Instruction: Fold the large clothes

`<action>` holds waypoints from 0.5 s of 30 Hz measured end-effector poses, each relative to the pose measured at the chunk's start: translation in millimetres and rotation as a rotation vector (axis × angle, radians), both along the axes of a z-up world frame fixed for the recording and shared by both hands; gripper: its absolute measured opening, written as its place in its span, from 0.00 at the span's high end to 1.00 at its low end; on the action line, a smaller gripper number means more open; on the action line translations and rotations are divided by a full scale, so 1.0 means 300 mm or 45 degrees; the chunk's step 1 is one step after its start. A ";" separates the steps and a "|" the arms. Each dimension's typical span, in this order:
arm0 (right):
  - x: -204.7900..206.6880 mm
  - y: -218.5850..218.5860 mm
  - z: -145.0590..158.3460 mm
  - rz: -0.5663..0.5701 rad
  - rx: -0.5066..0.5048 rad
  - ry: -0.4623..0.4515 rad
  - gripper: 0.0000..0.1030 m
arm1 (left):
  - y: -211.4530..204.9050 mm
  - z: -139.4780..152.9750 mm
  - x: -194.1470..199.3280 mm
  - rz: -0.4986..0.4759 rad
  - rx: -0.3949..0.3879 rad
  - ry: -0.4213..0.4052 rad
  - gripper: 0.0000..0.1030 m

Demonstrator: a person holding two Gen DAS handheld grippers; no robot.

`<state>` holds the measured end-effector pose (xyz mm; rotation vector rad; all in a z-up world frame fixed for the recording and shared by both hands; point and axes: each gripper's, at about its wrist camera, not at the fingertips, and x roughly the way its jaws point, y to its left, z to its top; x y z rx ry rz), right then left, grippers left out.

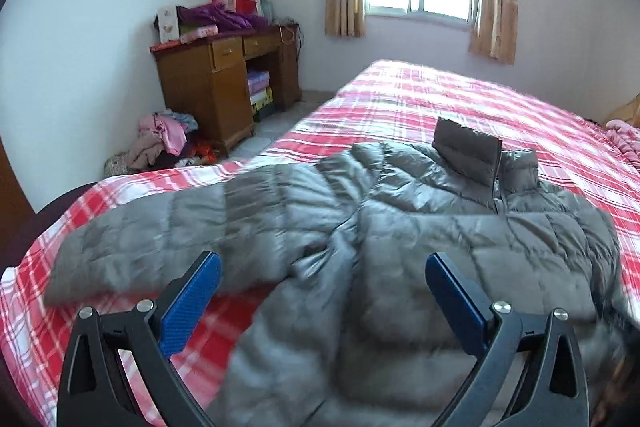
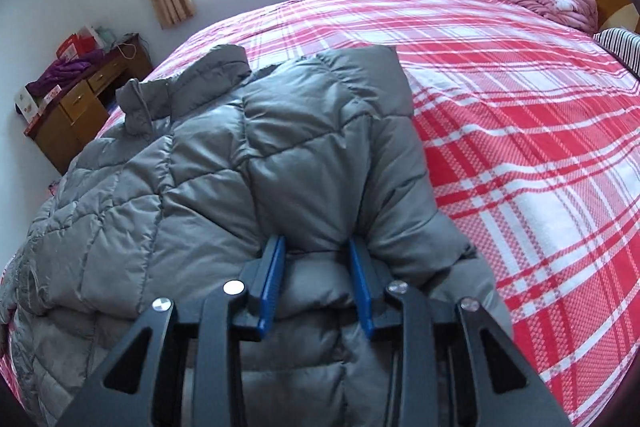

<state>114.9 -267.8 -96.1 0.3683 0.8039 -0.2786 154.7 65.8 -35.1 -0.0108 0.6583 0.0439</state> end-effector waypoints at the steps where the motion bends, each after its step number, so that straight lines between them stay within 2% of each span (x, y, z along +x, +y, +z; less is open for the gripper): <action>1: -0.002 0.004 0.002 -0.001 -0.001 -0.002 0.65 | -0.024 -0.022 0.052 0.014 -0.010 0.033 0.01; 4: -0.008 0.004 0.005 -0.006 -0.022 0.002 0.65 | -0.062 -0.098 0.131 0.070 0.040 0.089 0.01; 7: -0.005 0.018 -0.006 0.000 -0.050 0.011 0.64 | -0.092 -0.219 0.178 0.124 0.158 0.176 0.01; 10: -0.002 0.022 -0.010 0.004 -0.057 0.013 0.61 | -0.066 -0.279 0.208 0.095 0.098 0.257 0.01; 13: 0.003 0.029 -0.010 0.003 -0.082 0.020 0.61 | -0.035 -0.291 0.223 0.090 0.013 0.273 0.01; 15: 0.005 0.034 -0.008 -0.001 -0.101 0.022 0.61 | -0.026 -0.293 0.228 0.088 -0.008 0.276 0.01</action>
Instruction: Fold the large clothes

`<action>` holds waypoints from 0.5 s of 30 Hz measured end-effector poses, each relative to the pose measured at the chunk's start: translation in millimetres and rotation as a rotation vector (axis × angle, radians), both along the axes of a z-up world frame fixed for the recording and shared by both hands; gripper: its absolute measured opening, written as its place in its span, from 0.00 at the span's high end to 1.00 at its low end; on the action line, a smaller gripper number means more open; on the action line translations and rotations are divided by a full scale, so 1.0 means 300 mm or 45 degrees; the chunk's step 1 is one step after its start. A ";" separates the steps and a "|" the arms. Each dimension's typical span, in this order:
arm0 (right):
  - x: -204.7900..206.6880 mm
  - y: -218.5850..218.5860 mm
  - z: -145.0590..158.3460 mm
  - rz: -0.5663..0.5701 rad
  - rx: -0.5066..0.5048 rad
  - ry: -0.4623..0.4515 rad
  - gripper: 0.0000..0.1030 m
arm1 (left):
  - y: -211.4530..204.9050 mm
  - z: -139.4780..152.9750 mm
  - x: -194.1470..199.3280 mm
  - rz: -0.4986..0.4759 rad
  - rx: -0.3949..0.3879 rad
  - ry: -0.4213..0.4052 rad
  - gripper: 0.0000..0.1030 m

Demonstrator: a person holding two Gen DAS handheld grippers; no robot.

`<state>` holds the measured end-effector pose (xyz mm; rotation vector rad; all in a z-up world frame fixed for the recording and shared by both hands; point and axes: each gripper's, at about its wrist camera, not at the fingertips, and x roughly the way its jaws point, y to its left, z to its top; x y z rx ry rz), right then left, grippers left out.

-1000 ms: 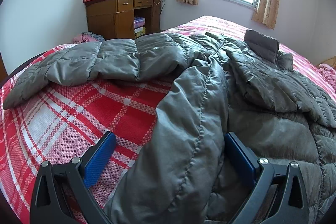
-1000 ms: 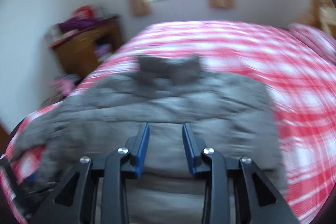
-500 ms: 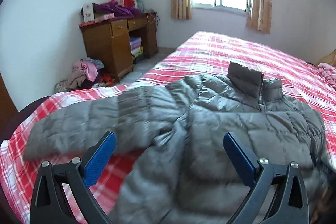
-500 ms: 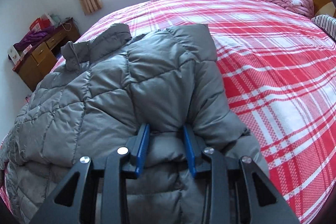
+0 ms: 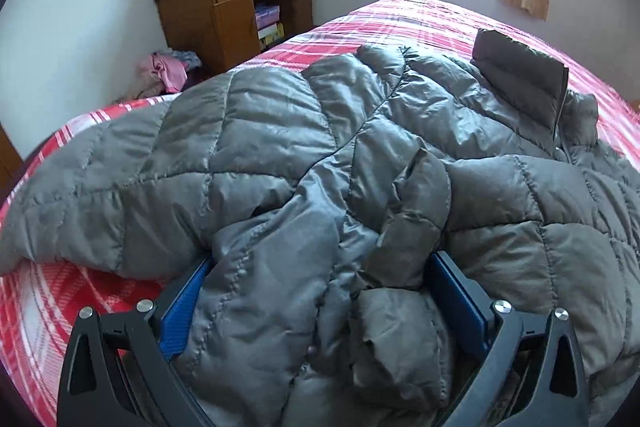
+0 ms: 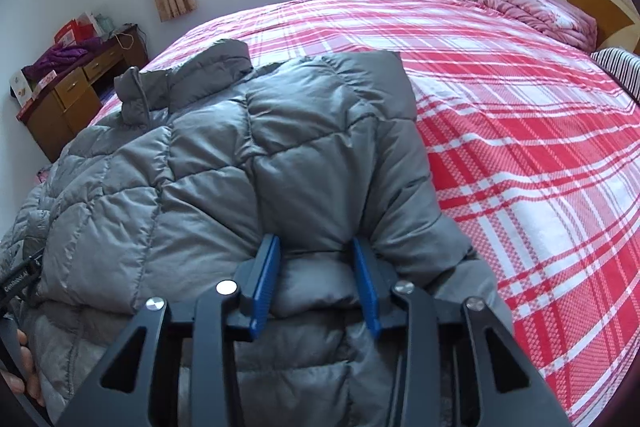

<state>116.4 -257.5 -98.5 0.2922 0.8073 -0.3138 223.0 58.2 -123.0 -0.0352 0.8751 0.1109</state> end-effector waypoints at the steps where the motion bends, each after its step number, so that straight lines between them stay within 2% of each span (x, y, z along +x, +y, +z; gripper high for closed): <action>1: -0.002 0.003 0.003 -0.005 -0.012 -0.003 0.61 | 0.000 0.000 0.001 0.000 0.003 -0.003 0.01; 4: -0.020 0.018 0.040 -0.018 -0.051 -0.048 0.61 | -0.011 -0.002 -0.003 0.000 0.012 -0.008 0.01; 8: -0.036 0.098 0.114 0.062 -0.093 -0.124 0.59 | 0.007 0.016 -0.032 -0.031 -0.072 -0.009 0.01; 10: -0.015 0.149 0.111 0.135 -0.172 -0.099 0.40 | 0.028 0.043 -0.071 -0.127 -0.116 0.012 0.01; 12: 0.007 0.183 0.054 0.185 -0.243 -0.053 0.30 | 0.066 0.079 -0.112 -0.167 -0.123 0.006 0.01; 13: 0.032 0.181 0.010 0.196 -0.230 0.031 0.30 | 0.105 0.109 -0.145 -0.163 -0.135 -0.022 0.01; 15: 0.048 0.167 -0.004 0.193 -0.197 0.067 0.29 | 0.238 0.185 -0.229 -0.072 -0.192 -0.115 0.01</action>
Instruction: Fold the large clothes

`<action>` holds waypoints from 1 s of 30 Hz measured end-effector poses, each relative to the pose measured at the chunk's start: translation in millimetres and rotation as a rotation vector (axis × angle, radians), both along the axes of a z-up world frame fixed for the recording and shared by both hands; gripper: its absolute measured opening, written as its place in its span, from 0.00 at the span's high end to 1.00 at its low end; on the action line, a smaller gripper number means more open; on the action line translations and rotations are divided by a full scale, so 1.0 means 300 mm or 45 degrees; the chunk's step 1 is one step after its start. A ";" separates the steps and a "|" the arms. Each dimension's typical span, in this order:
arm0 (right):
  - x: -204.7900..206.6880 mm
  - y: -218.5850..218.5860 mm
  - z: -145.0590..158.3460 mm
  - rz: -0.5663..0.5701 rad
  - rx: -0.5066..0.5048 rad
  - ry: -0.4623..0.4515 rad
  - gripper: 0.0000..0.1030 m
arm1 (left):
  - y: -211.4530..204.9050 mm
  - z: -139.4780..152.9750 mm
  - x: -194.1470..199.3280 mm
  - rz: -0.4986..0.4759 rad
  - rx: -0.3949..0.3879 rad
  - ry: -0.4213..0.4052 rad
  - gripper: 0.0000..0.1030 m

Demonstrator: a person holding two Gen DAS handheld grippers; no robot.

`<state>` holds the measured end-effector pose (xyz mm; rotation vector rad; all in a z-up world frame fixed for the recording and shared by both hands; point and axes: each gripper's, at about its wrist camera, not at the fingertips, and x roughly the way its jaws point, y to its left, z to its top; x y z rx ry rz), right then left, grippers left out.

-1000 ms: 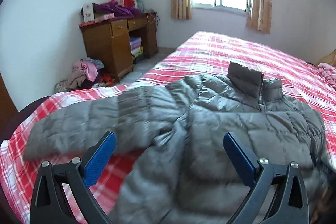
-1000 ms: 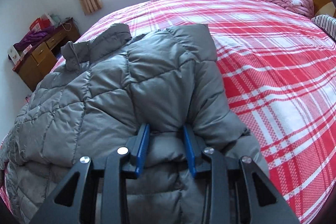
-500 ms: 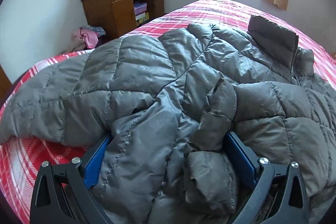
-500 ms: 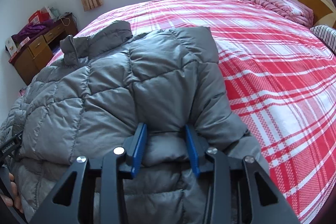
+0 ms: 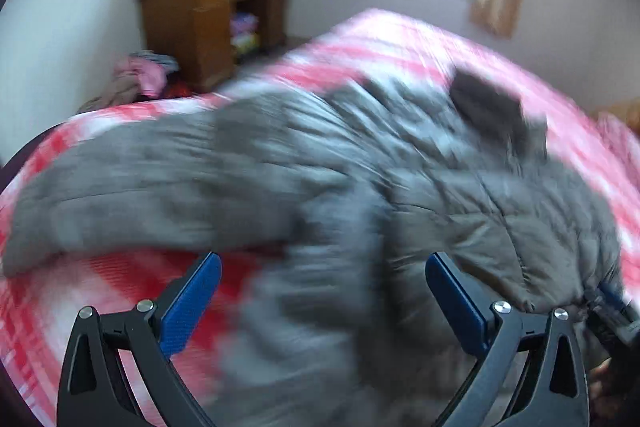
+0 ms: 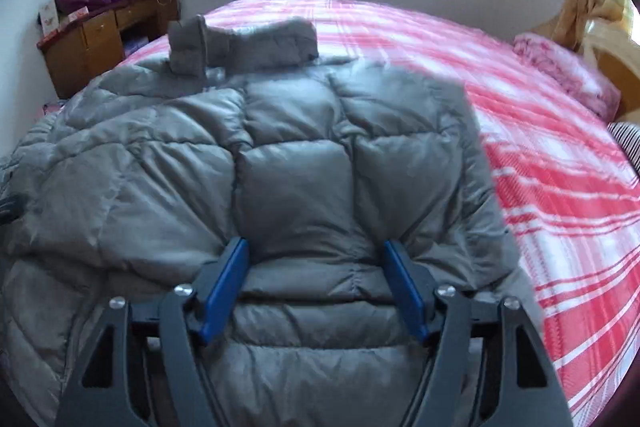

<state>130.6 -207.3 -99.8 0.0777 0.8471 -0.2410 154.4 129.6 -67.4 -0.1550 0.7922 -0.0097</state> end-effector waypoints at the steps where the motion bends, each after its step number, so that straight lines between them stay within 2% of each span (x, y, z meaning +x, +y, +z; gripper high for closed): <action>1: -0.002 -0.002 0.002 -0.005 0.001 -0.006 0.29 | 0.057 0.022 -0.024 0.041 -0.028 -0.026 0.01; 4: -0.005 -0.010 0.003 -0.005 0.004 -0.020 0.29 | 0.308 0.082 -0.100 0.301 -0.105 -0.092 0.01; 7: -0.009 -0.009 0.002 -0.005 -0.007 -0.019 0.29 | 0.577 0.098 -0.150 0.649 -0.177 -0.133 0.01; 9: -0.010 -0.004 0.001 -0.007 -0.030 -0.017 0.29 | 0.710 0.072 -0.148 0.829 -0.231 -0.066 0.01; 13: -0.011 0.014 0.000 -0.010 -0.050 -0.011 0.29 | 0.864 -0.012 -0.140 1.024 -0.367 0.053 0.01; 15: -0.010 0.011 -0.001 -0.010 -0.049 -0.008 0.29 | 0.893 -0.058 -0.116 1.055 -0.411 0.110 0.01; 18: -0.008 0.016 -0.002 -0.012 -0.055 -0.006 0.29 | 0.897 -0.119 -0.061 1.030 -0.480 0.172 0.01; 20: -0.005 0.018 -0.004 -0.014 -0.057 -0.004 0.29 | 0.849 -0.114 -0.044 1.018 -0.378 0.149 0.01; 22: -0.003 0.018 -0.005 -0.015 -0.056 -0.002 0.28 | 0.831 -0.123 -0.029 0.985 -0.372 0.156 0.11; 23: -0.002 0.017 -0.005 -0.015 -0.055 -0.002 0.28 | 0.811 -0.117 -0.023 1.002 -0.313 0.153 0.26; 24: -0.003 0.015 -0.006 -0.014 -0.054 -0.002 0.28 | 0.810 -0.119 -0.014 0.992 -0.297 0.153 0.43; 25: -0.003 0.014 -0.007 -0.015 -0.051 -0.002 0.28 | 0.812 -0.124 -0.009 0.973 -0.302 0.155 0.47; 27: -0.004 0.012 -0.008 -0.015 -0.045 -0.004 0.28 | 0.808 -0.119 0.000 0.946 -0.284 0.134 0.63; 30: -0.003 0.009 -0.009 -0.016 -0.031 -0.007 0.28 | 0.785 -0.074 0.015 0.894 -0.226 0.092 0.78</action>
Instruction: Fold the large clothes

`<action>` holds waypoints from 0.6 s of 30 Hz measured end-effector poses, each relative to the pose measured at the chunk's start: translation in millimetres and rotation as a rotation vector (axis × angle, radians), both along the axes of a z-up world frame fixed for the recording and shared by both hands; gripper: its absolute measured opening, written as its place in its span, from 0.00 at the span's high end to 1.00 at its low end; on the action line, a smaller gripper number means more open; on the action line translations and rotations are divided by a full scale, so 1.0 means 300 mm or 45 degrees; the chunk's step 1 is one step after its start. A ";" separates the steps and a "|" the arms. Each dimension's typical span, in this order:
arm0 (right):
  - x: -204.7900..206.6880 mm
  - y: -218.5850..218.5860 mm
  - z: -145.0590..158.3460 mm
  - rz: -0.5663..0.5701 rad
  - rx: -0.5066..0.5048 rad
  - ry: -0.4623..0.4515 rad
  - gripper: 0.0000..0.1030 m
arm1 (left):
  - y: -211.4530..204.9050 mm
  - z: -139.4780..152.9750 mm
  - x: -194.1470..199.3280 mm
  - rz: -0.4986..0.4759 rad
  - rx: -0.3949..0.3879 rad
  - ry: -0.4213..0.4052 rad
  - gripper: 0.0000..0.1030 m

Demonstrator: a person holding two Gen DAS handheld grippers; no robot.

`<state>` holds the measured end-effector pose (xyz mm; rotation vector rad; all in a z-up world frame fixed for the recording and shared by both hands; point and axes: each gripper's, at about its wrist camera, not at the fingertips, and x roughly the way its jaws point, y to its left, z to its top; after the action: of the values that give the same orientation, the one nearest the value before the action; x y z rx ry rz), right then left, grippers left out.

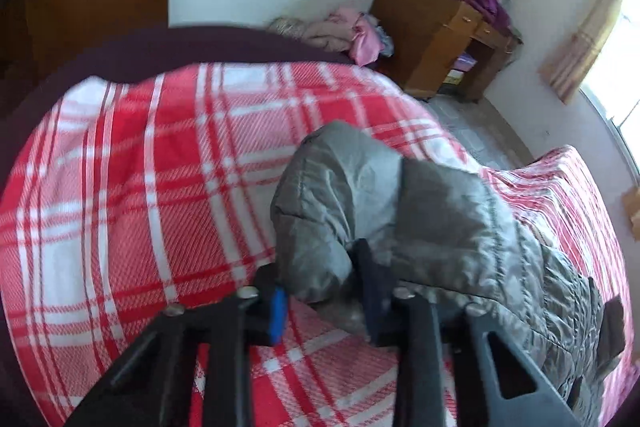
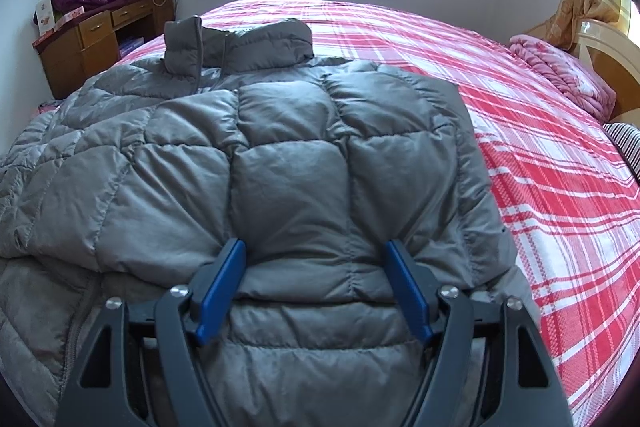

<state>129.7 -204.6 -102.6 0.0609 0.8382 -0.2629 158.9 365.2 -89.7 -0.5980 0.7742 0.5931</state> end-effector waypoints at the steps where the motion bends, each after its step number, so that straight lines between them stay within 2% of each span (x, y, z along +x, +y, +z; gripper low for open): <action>1: -0.001 -0.001 0.000 -0.001 0.003 -0.001 0.28 | -0.021 0.032 0.006 -0.012 0.035 -0.025 0.79; 3: -0.003 -0.004 0.000 0.000 0.011 -0.004 0.28 | -0.055 0.100 -0.007 -0.052 0.074 -0.093 0.82; 5: -0.005 -0.007 0.000 0.000 0.019 -0.007 0.28 | -0.142 0.198 -0.010 -0.148 0.139 -0.199 0.82; 7: -0.007 -0.011 -0.001 -0.001 0.029 -0.011 0.28 | -0.253 0.294 -0.015 -0.271 0.203 -0.306 0.82; 8: -0.007 -0.012 -0.001 -0.001 0.032 -0.012 0.28 | -0.344 0.354 -0.015 -0.371 0.232 -0.385 0.82; 10: -0.008 -0.015 -0.001 0.000 0.036 -0.014 0.28 | -0.493 0.424 -0.019 -0.525 0.263 -0.478 0.82; 14: -0.008 -0.018 -0.002 0.002 0.054 -0.017 0.28 | -0.805 0.493 -0.025 -0.846 0.288 -0.604 0.82; 17: -0.012 -0.027 -0.002 0.003 0.080 -0.024 0.28 | -1.023 0.489 -0.023 -1.057 0.320 -0.643 0.82; 18: -0.013 -0.031 -0.002 0.004 0.086 -0.026 0.28 | -1.070 0.476 -0.022 -1.092 0.335 -0.637 0.82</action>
<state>125.7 -213.8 -103.3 0.1256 0.8269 -0.2309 152.2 44.2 53.1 -0.1164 0.4009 -0.2464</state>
